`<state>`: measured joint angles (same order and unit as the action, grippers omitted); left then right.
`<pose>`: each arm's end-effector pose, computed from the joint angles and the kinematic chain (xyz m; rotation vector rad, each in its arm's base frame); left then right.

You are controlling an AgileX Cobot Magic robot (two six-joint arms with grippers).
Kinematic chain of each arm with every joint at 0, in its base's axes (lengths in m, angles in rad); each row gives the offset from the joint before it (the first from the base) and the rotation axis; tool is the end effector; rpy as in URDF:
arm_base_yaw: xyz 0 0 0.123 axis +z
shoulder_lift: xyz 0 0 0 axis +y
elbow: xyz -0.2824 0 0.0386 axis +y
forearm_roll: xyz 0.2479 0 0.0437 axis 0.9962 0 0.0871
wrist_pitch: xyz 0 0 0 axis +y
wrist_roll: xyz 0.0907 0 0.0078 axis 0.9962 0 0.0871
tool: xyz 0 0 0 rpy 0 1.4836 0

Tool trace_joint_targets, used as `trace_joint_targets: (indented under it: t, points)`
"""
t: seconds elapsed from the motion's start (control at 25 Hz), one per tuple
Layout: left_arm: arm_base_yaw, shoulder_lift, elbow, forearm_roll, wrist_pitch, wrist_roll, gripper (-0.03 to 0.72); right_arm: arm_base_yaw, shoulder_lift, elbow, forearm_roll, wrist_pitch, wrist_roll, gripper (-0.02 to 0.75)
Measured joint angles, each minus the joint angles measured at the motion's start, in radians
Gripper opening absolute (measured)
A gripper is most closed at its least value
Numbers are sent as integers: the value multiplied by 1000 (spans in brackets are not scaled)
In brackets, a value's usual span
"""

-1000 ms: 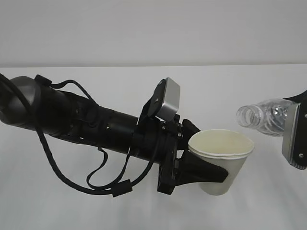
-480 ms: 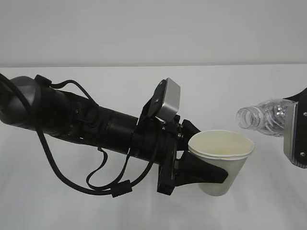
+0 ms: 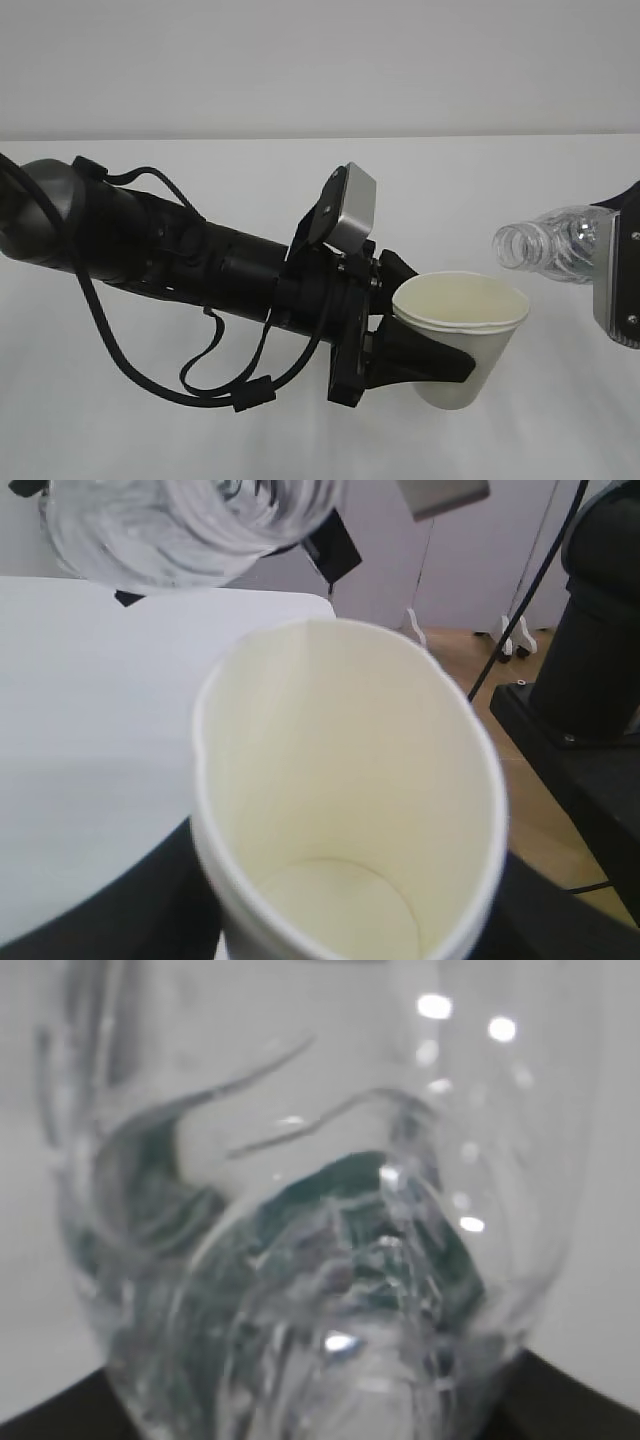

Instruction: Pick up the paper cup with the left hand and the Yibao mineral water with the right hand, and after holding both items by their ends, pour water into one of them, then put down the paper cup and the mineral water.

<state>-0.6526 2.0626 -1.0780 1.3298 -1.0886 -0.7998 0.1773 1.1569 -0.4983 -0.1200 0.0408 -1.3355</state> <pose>0.2563 -0.2944 0.1503 1.4507 1.3957 -1.2785 0.2157 0.0382 0.2275 -1.6575 1.5619 -0.7107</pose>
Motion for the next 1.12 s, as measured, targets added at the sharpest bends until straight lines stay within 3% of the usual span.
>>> trace_joint_targets:
  t: [1.12]
  points:
    - [0,0,0,2,0,-3,421,0,0,-39,-81,95,-5,410]
